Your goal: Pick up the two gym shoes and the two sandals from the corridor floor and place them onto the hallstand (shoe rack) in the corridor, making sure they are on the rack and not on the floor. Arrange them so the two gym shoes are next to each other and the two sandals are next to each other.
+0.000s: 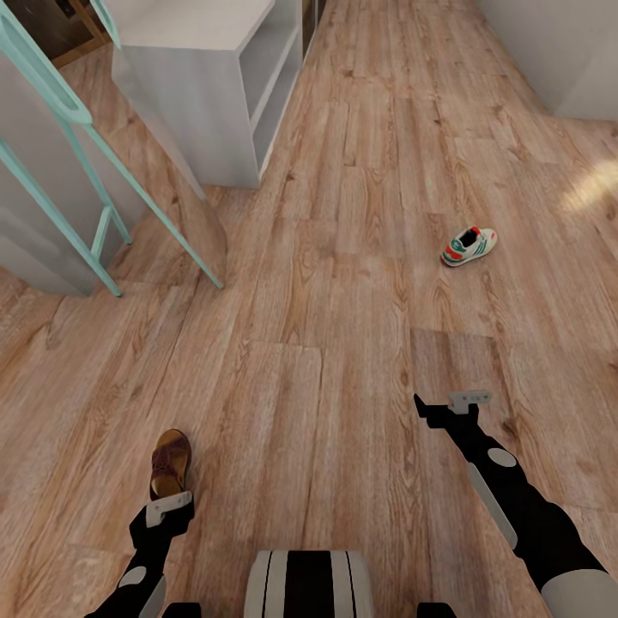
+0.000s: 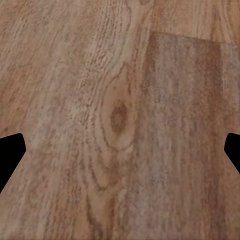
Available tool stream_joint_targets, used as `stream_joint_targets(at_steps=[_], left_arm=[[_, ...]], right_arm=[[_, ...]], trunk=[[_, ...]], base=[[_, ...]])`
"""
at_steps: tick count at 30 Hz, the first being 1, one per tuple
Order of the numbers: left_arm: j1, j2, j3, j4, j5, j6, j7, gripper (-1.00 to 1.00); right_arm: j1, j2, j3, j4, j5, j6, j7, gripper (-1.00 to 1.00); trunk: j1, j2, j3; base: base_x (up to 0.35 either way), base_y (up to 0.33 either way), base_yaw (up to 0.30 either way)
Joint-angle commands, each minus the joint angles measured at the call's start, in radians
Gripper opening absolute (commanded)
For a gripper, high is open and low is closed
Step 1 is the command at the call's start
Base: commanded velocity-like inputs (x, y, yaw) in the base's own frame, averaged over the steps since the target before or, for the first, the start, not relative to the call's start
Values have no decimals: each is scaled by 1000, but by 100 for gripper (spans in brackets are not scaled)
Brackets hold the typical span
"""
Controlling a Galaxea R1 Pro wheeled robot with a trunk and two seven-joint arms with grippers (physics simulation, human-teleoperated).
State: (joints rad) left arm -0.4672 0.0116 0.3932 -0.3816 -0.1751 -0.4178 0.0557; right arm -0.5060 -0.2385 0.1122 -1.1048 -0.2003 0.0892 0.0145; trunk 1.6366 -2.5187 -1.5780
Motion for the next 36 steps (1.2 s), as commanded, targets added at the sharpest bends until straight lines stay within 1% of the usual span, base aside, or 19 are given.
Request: stream_joint_targets(at_steps=[1, 11, 18, 26, 36], left_arm=[[-1, -1, 5, 1, -11, -4, 4, 100], [-1, -1, 11, 1, -10, -4, 4, 100], [-1, -1, 12, 1, -10, -4, 4, 100], [-1, -2, 11, 1, -10, -4, 4, 100], [-1, -2, 11, 0, -10, -4, 4, 100]], right_arm=[[0, -1, 1, -1, -8, 4, 1, 100], [0, -1, 1, -1, -8, 4, 1, 100], [0, -1, 1, -1, -9, 4, 1, 100], [0, -1, 1, -1, -8, 4, 1, 100], [0, -1, 1, -2, -8, 4, 1, 100]], trunk=[[0, 0, -1], [0, 0, -1], [3, -2, -31], [3, -2, -39], [3, -2, -41]], base=[[0, 0, 0], [0, 0, 0], [0, 0, 0], [0, 0, 0], [-2, 0, 0]])
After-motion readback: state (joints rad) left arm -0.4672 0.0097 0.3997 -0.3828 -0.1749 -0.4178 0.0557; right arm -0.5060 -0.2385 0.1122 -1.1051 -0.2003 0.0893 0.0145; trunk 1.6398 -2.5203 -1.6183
